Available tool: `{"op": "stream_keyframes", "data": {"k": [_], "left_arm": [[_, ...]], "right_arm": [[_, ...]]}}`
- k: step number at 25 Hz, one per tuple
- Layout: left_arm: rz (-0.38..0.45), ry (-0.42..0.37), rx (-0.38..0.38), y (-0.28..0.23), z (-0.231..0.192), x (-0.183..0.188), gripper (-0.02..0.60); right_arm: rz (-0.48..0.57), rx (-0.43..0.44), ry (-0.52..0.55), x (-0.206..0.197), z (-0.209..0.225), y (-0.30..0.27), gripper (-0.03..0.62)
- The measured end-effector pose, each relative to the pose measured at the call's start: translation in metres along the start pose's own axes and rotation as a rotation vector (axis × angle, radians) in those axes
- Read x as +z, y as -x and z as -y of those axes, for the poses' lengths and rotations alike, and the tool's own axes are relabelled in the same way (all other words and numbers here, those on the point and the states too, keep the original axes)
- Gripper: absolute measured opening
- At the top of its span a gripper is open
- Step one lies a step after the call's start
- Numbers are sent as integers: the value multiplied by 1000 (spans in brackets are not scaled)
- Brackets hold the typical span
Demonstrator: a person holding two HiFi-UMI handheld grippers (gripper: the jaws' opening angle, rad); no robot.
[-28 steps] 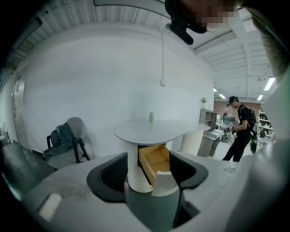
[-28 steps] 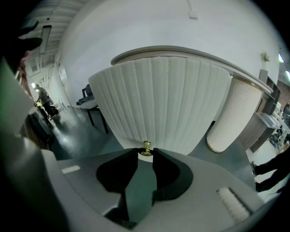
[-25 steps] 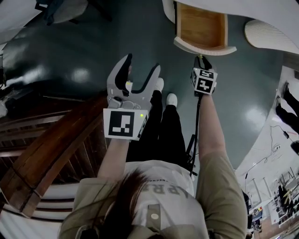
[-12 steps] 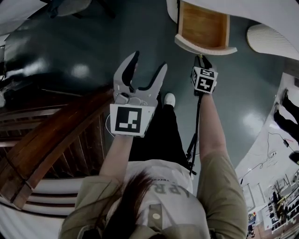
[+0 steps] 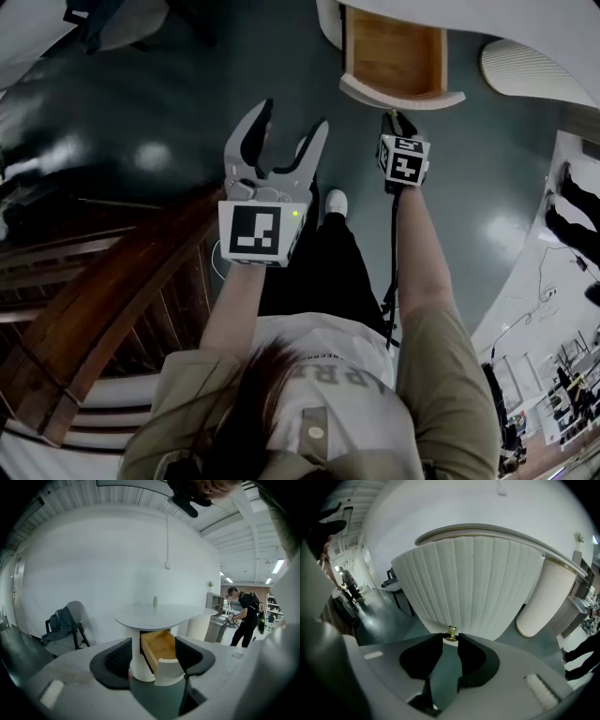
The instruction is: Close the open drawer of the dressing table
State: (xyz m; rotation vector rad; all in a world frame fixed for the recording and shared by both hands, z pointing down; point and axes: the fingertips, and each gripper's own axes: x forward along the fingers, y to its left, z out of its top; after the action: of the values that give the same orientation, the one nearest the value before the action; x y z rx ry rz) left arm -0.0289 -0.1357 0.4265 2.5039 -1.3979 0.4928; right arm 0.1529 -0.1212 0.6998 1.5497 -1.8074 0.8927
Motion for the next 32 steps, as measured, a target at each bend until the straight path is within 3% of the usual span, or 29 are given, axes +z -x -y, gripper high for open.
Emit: {"op": "stream_keyframes", "data": {"k": [32], "left_arm": [[-64, 17, -11, -47, -47, -44, 302]], "right_arm": [[27, -21, 6, 33, 1, -25, 106]]}}
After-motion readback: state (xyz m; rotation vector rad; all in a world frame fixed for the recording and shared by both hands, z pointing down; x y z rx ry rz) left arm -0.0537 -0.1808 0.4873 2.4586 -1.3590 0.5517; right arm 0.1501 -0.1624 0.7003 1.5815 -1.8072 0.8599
